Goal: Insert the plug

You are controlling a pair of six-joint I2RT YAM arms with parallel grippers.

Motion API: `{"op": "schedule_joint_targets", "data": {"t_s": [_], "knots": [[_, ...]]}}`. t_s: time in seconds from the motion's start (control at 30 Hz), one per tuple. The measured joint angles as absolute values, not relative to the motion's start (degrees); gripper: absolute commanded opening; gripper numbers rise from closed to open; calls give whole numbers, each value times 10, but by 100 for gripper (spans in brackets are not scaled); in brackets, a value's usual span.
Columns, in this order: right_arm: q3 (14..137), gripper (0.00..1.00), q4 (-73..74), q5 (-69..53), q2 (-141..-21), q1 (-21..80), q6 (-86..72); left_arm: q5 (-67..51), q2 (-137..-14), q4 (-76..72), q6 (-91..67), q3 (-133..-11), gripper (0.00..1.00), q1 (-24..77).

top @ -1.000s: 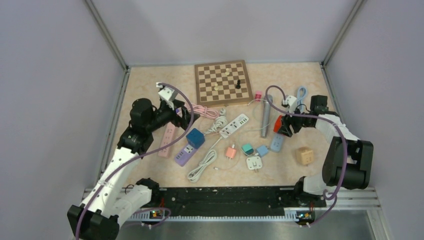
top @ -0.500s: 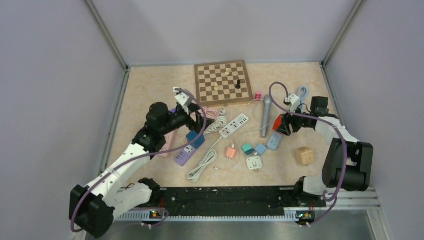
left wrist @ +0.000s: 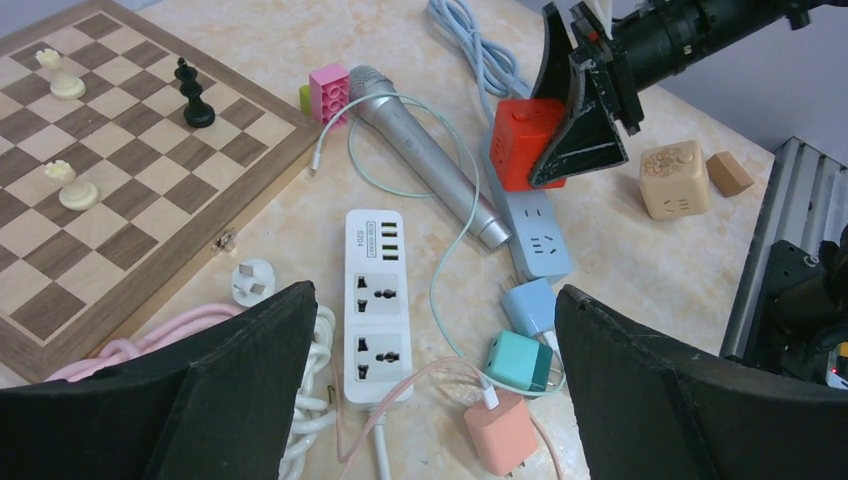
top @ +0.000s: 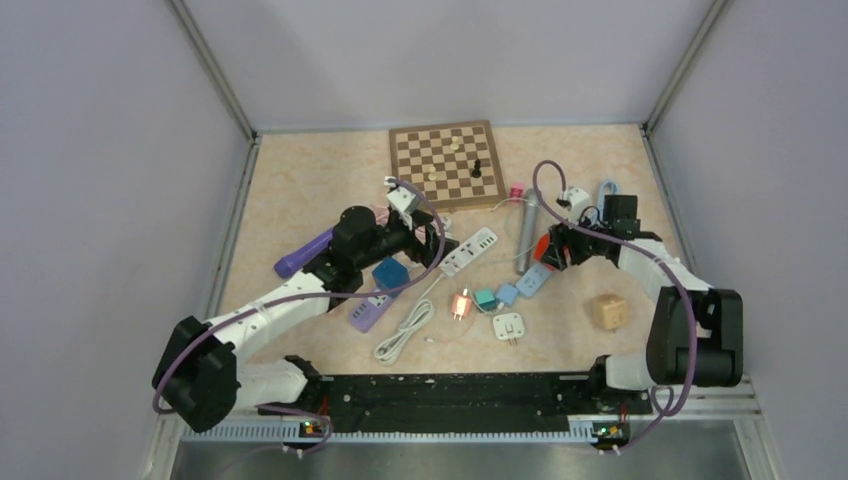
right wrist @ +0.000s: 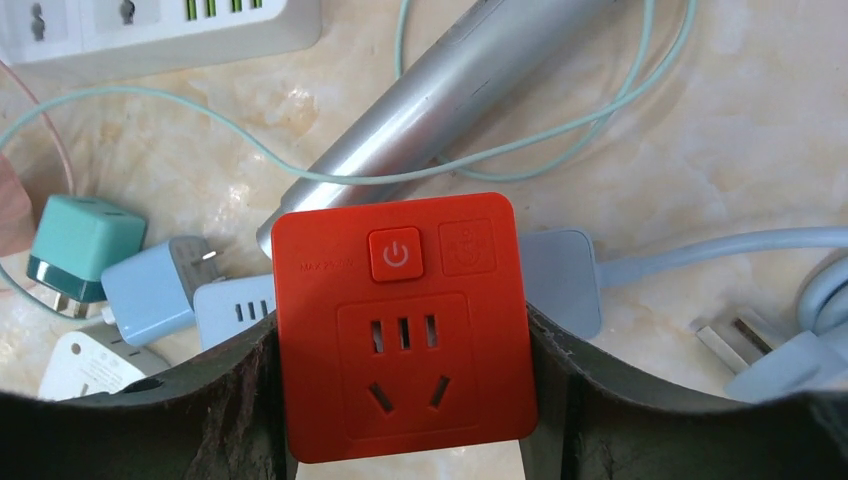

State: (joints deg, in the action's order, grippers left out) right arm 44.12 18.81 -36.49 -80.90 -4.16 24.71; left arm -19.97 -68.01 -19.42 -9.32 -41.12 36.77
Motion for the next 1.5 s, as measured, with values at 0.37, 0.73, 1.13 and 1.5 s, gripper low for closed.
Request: {"op": "schedule_joint_targets", "data": {"t_s": [0.37, 0.73, 1.13, 1.5], "knots": [[409, 0, 192, -304, -767, -9, 320, -180, -707, -218, -89, -412, 93, 387], [346, 0, 155, -309, -735, -15, 419, -164, -696, -227, -70, -411, 93, 390], [366, 37, 165, -329, -763, -20, 427, -150, -690, -217, -51, -410, 98, 390], [441, 99, 263, -346, -746, -28, 389, -113, -670, -200, -30, -410, 99, 391]]}}
